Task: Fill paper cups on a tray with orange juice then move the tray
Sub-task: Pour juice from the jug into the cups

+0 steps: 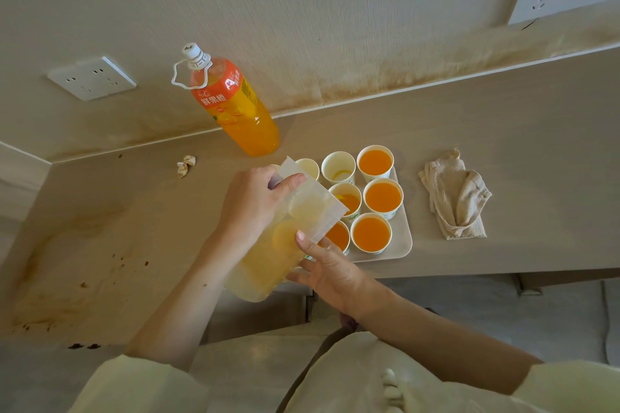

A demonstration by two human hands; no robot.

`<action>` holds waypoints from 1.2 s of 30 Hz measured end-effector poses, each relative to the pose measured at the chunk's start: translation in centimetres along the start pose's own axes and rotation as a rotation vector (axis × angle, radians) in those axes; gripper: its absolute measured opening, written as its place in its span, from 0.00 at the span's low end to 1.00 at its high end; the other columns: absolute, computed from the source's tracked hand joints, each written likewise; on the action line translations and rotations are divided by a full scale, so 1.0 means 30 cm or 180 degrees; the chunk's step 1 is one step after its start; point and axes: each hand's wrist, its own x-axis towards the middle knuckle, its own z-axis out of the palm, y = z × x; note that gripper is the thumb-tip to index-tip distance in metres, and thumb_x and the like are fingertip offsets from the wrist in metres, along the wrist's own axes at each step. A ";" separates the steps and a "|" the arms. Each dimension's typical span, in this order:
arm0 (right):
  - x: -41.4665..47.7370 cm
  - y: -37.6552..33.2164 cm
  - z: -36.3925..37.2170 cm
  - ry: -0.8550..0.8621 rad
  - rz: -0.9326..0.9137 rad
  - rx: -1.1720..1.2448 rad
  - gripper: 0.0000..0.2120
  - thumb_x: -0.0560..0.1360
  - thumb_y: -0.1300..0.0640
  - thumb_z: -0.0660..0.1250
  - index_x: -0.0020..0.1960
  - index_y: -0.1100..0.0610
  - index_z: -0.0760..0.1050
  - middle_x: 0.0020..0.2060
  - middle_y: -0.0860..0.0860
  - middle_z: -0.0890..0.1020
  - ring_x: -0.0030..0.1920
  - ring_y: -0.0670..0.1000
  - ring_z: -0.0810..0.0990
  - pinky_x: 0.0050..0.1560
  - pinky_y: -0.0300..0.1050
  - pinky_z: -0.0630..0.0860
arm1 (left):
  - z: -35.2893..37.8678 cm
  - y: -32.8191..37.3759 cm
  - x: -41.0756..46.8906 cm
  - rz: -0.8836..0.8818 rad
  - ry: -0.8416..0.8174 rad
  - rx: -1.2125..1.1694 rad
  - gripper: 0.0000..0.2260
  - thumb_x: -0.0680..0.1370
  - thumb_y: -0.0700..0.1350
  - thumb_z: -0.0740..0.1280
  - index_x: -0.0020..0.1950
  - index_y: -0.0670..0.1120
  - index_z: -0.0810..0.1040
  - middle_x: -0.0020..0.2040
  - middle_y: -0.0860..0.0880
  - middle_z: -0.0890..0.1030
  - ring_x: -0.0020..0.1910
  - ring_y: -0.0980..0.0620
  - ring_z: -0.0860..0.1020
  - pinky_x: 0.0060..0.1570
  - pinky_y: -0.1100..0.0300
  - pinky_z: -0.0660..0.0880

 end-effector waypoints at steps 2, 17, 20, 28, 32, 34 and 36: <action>0.001 -0.002 0.000 0.0008 -0.0005 0.0000 0.49 0.54 0.39 0.82 0.70 0.46 0.65 0.64 0.51 0.77 0.65 0.56 0.75 0.65 0.64 0.71 | 0.000 -0.002 0.000 0.0005 0.0001 -0.0004 0.24 0.75 0.58 0.68 0.28 0.46 0.63 0.25 0.53 0.64 0.26 0.53 0.62 0.28 0.58 0.59; 0.002 0.001 -0.005 -0.0024 0.0019 0.0049 0.49 0.56 0.41 0.82 0.72 0.47 0.63 0.64 0.51 0.77 0.65 0.56 0.75 0.65 0.64 0.71 | 0.002 -0.001 0.003 -0.0005 -0.0008 -0.0004 0.24 0.75 0.58 0.68 0.28 0.46 0.63 0.25 0.52 0.65 0.26 0.53 0.64 0.29 0.58 0.60; 0.000 0.001 -0.002 -0.0045 0.0013 0.0039 0.50 0.56 0.40 0.82 0.71 0.47 0.63 0.65 0.51 0.77 0.66 0.56 0.75 0.66 0.64 0.70 | 0.002 -0.002 0.004 -0.0012 -0.0015 0.0012 0.24 0.75 0.58 0.68 0.28 0.45 0.63 0.25 0.52 0.65 0.26 0.52 0.63 0.29 0.58 0.60; -0.004 -0.001 0.002 -0.0068 -0.0008 0.0067 0.47 0.56 0.41 0.82 0.70 0.46 0.65 0.63 0.50 0.78 0.65 0.55 0.76 0.65 0.62 0.72 | 0.002 -0.003 0.000 -0.0010 0.0002 -0.0039 0.24 0.75 0.57 0.68 0.28 0.45 0.63 0.25 0.52 0.65 0.26 0.52 0.64 0.30 0.56 0.61; -0.005 -0.001 0.004 -0.0065 -0.0008 0.0059 0.47 0.56 0.41 0.82 0.70 0.46 0.66 0.63 0.50 0.78 0.65 0.55 0.76 0.66 0.62 0.71 | 0.003 -0.003 0.002 -0.0021 -0.0008 -0.0007 0.24 0.74 0.58 0.68 0.28 0.45 0.64 0.25 0.52 0.65 0.26 0.52 0.64 0.29 0.57 0.61; -0.004 0.000 0.005 -0.0053 -0.0005 0.0069 0.47 0.55 0.40 0.82 0.69 0.46 0.66 0.63 0.50 0.78 0.65 0.55 0.76 0.66 0.63 0.71 | 0.003 -0.003 0.001 -0.0011 -0.0014 -0.0025 0.24 0.74 0.58 0.68 0.28 0.45 0.64 0.25 0.53 0.65 0.26 0.53 0.64 0.29 0.58 0.60; -0.005 0.000 0.006 -0.0059 -0.0008 0.0088 0.47 0.55 0.41 0.82 0.69 0.46 0.66 0.63 0.50 0.78 0.65 0.55 0.76 0.66 0.63 0.71 | 0.002 -0.002 0.001 -0.0001 -0.0008 -0.0022 0.23 0.74 0.58 0.68 0.29 0.44 0.66 0.25 0.53 0.65 0.26 0.52 0.64 0.29 0.58 0.60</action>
